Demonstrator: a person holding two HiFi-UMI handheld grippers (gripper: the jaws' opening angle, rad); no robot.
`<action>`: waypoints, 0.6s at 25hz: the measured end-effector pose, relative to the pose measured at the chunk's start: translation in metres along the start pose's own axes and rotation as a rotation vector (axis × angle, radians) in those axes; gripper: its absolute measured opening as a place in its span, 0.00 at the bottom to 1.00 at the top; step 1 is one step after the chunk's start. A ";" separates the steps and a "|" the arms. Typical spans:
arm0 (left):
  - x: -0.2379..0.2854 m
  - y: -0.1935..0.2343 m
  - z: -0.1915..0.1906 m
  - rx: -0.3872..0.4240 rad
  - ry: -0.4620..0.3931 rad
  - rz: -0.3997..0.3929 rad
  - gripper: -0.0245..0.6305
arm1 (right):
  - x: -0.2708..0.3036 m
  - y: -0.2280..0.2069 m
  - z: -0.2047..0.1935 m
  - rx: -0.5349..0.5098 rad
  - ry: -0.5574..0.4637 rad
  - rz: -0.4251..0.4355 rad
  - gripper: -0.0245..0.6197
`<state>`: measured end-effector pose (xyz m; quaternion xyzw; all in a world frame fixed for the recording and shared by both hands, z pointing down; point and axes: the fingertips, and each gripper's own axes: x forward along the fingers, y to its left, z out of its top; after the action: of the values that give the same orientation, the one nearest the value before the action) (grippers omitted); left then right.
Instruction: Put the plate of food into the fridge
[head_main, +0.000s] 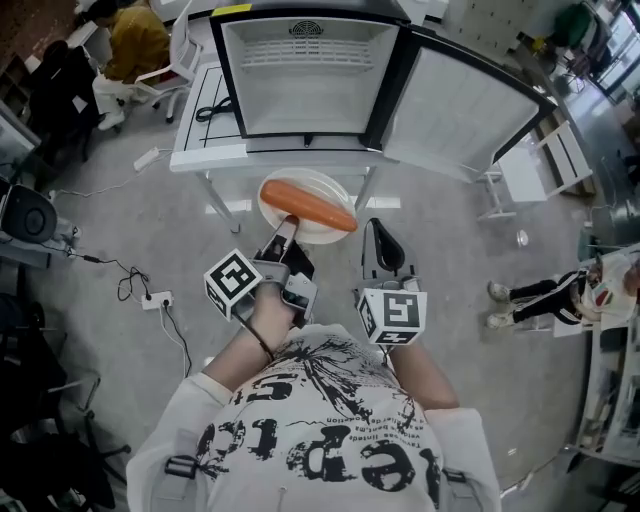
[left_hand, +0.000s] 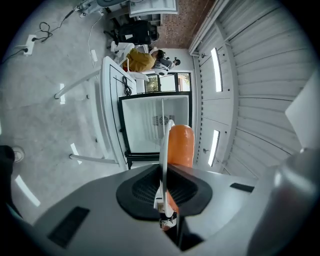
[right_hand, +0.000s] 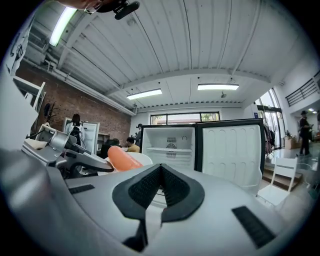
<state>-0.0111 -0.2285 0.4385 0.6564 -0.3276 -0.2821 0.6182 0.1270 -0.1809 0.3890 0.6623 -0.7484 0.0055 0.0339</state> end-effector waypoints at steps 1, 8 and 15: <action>0.008 0.000 0.008 -0.004 0.001 -0.003 0.09 | 0.012 0.001 0.002 -0.003 -0.002 0.001 0.04; 0.039 0.005 0.063 -0.011 -0.020 -0.004 0.09 | 0.078 0.013 0.007 0.011 -0.007 0.023 0.04; 0.065 0.009 0.102 -0.009 -0.087 0.038 0.09 | 0.130 0.009 0.010 0.009 0.021 0.059 0.04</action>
<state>-0.0501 -0.3437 0.4425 0.6343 -0.3653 -0.3000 0.6117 0.1019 -0.3088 0.3873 0.6401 -0.7672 0.0170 0.0387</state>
